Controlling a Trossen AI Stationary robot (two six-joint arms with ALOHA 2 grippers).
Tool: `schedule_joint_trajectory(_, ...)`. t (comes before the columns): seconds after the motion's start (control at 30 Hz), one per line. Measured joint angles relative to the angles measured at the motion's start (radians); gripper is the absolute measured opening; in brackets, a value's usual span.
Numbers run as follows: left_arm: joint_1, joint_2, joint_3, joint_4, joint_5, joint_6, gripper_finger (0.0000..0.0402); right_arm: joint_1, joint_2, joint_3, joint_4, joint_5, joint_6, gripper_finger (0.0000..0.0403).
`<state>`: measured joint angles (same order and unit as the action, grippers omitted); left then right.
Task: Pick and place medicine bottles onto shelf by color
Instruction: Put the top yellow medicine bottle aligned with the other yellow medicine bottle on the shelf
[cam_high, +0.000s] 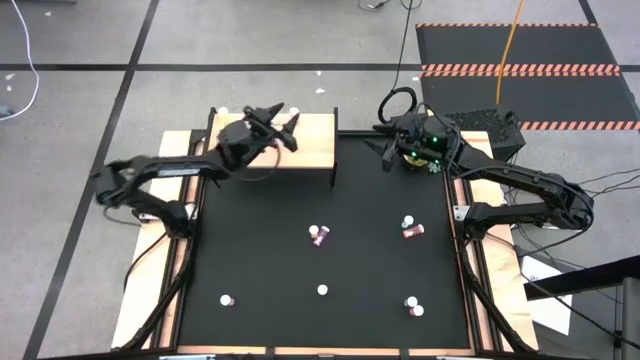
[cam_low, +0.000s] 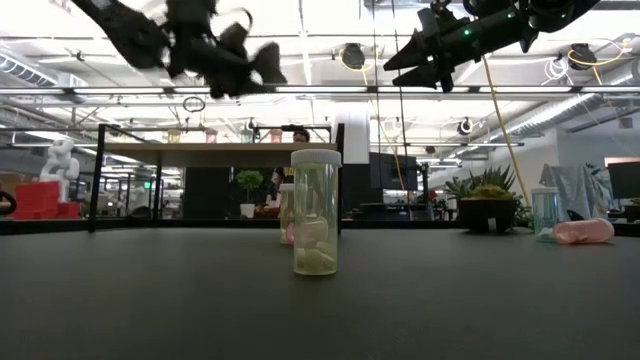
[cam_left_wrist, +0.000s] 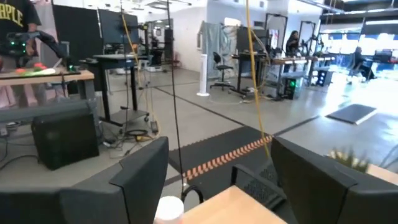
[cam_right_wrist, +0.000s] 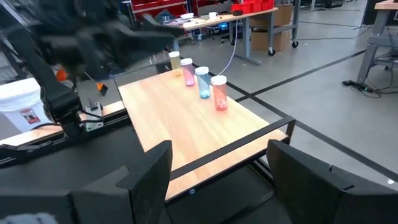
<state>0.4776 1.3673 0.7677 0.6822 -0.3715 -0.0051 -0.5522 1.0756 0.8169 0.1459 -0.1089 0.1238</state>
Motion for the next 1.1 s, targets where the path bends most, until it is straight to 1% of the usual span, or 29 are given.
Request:
schedule_joint_trajectory(0.13, -0.054, -0.206, 0.023, -0.262, -0.031, -0.021, 0.0272, 0.009, 0.000, 0.000, 0.001, -0.010, 0.021, 0.0258)
schedule_joint_trajectory(0.23, -0.105, -0.337, 0.091, -0.541, -0.033, -0.058, 0.0262, 0.015, 0.000, 0.000, 0.002, -0.080, 0.009, 0.0258)
schedule_joint_trajectory(0.37, -0.207, -0.417, 0.203, -0.872, -0.016, -0.117, 0.0241, 0.039, 0.000, 0.000, 0.008, -0.156, -0.008, 0.0258)
schedule_joint_trajectory(0.47, -0.312, -0.425, 0.257, -1.002, 0.005, -0.175, 0.0224, 0.083, 0.000, 0.000, 0.013, -0.157, 0.070, 0.0256)
schedule_joint_trajectory(0.53, -0.388, -0.421, 0.263, -1.031, 0.004, -0.212, 0.0214, 0.117, 0.000, 0.000, 0.013, -0.158, 0.171, 0.0249)
schedule_joint_trajectory(0.63, -0.492, -0.393, 0.263, -1.031, 0.006, -0.263, 0.0204, 0.193, 0.000, 0.000, 0.007, -0.146, 0.278, 0.0230)
schedule_joint_trajectory(0.7, -0.554, -0.371, 0.262, -1.027, 0.005, -0.299, 0.0201, 0.266, 0.000, 0.000, 0.006, -0.092, 0.328, 0.0214)
schedule_joint_trajectory(0.87, -0.689, -0.304, 0.263, -1.020, 0.004, -0.393, 0.0200, 0.484, 0.000, 0.000, -0.010, 0.117, 0.405, 0.0180)
schedule_joint_trajectory(1.0, -0.791, -0.267, 0.262, -1.026, 0.005, -0.458, 0.0200, 0.670, 0.000, 0.000, -0.038, 0.332, 0.468, 0.0164)
schedule_joint_trajectory(1.1, -0.845, -0.247, 0.262, -1.050, 0.005, -0.500, 0.0200, 0.790, 0.001, 0.000, -0.063, 0.492, 0.524, 0.0158)
